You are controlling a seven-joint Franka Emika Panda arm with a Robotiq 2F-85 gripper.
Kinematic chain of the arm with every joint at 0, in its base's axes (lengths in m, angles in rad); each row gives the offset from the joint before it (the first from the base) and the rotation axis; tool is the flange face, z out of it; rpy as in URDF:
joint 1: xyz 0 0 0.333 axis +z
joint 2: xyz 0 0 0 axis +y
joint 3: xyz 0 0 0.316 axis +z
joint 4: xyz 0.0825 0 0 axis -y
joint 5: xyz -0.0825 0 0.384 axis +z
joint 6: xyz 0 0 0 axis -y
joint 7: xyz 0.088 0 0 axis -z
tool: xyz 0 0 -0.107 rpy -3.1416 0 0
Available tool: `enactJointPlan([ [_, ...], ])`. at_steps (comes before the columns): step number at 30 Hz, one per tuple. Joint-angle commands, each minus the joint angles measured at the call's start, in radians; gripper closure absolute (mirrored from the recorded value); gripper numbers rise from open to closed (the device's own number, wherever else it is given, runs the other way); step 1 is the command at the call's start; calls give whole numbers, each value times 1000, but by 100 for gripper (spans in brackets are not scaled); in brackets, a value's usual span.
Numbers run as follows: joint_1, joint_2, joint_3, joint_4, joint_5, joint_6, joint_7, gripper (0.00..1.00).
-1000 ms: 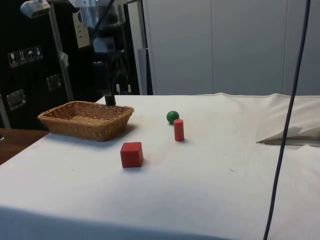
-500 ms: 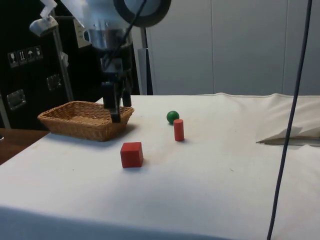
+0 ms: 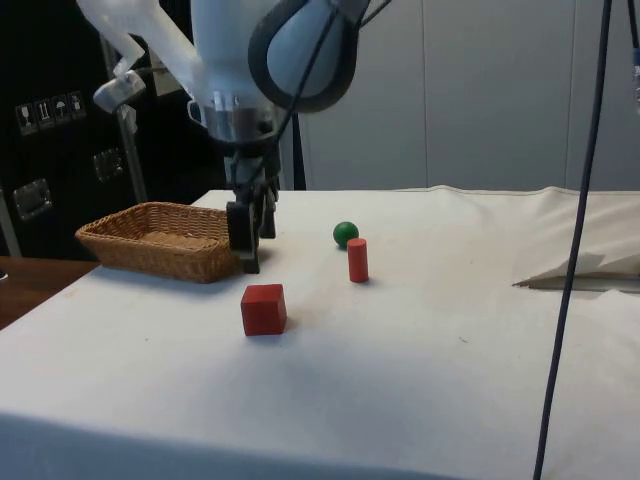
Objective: Pick up the object to the left of the cylinder and place it into the basket.
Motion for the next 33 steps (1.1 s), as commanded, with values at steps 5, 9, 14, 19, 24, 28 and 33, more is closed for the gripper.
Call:
enactJointPlan([
  [5, -4, 48, 23, 1, 24, 52, 2, 0],
  [9, -7, 82, 41, 7, 43, 79, 13, 0],
  [14, -7, 109, 52, 10, 62, 100, 16, 0],
  [19, -16, 155, 60, 11, 82, 151, 7, 0],
  [24, -16, 182, 55, 9, 84, 185, 6, 0],
  [28, -13, 186, 50, 10, 79, 186, 9, 0],
  [33, -11, 187, 47, 11, 77, 184, 12, 0],
])
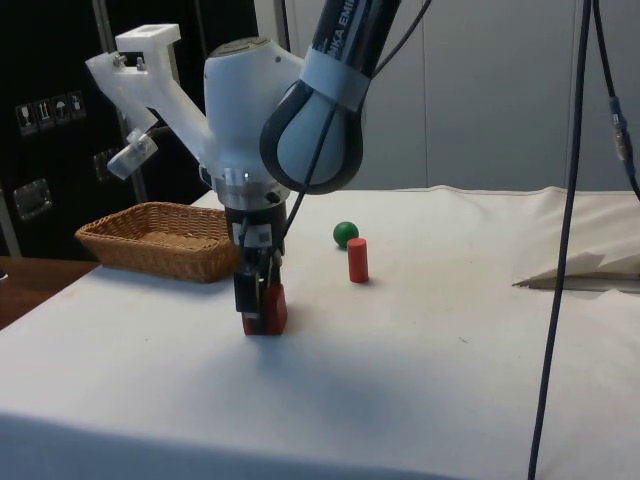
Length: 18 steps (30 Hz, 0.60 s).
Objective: Pick up the object to the left of the cylinder and place it into the basket.
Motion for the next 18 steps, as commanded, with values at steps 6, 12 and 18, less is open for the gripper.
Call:
enactJointPlan([
  [6, 0, -1, 1, -1, 1, 0, -1, 8],
  [12, 0, -1, 1, 0, 0, 0, -1, 73],
  [18, 0, -1, 0, 0, 0, 0, 0, 99],
])
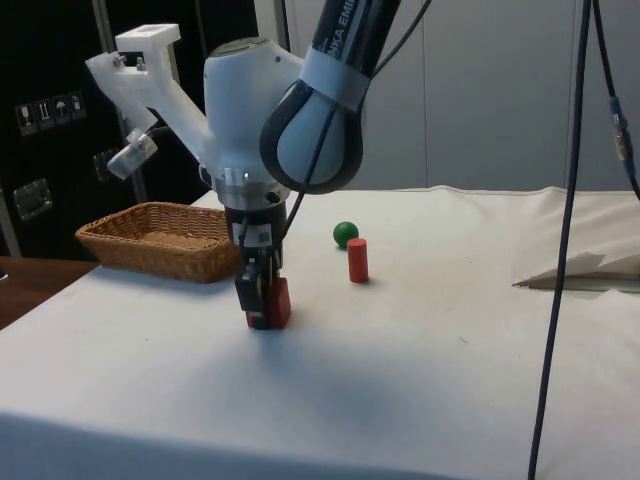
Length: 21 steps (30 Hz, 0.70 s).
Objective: Pick up the object to the left of the cylinder and place it into the basket.
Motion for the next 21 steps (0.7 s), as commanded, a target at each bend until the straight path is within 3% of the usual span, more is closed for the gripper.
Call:
enactJointPlan([
  [1, 0, 0, 0, 0, 0, 1, 0, 99],
  [8, 0, -1, -5, 6, 0, -1, 0, 99],
  [15, -6, -36, -34, 37, -1, -62, -19, 99],
  [21, -3, -52, -57, 76, -4, -117, -22, 99],
])
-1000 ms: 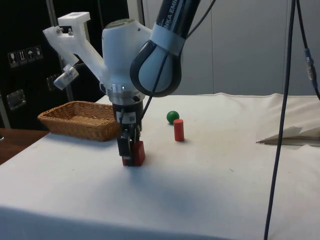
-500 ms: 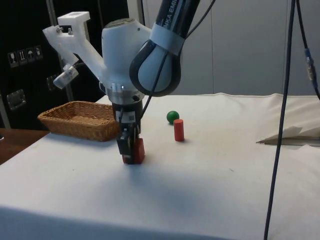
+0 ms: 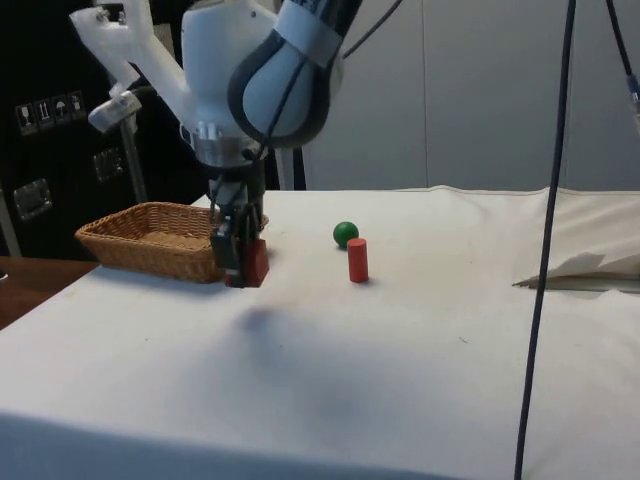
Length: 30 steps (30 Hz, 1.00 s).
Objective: Pick up the object to the left of the cylinder and place it into the basket.
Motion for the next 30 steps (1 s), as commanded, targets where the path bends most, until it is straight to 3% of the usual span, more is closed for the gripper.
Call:
enactJointPlan([
  [1, 0, -6, -7, 12, -5, -22, 0, 99],
  [11, -6, -7, -33, 94, -1, -95, -10, 99],
  [12, -1, -6, -36, 90, -2, -85, -5, 99],
  [20, -26, 22, -49, 172, 12, -127, -38, 99],
  [21, -16, 21, -58, 166, 4, -119, -29, 99],
  [22, -30, 29, -50, 183, 15, -129, -43, 99],
  [25, -41, 57, -60, 226, 25, -139, -61, 99],
  [27, -45, 71, -65, 248, 34, -145, -70, 99],
  [28, -32, 67, -75, 236, 24, -134, -57, 99],
  [29, -47, 79, -69, 260, 39, -148, -77, 99],
  [30, -50, 86, -72, 271, 43, -151, -82, 99],
])
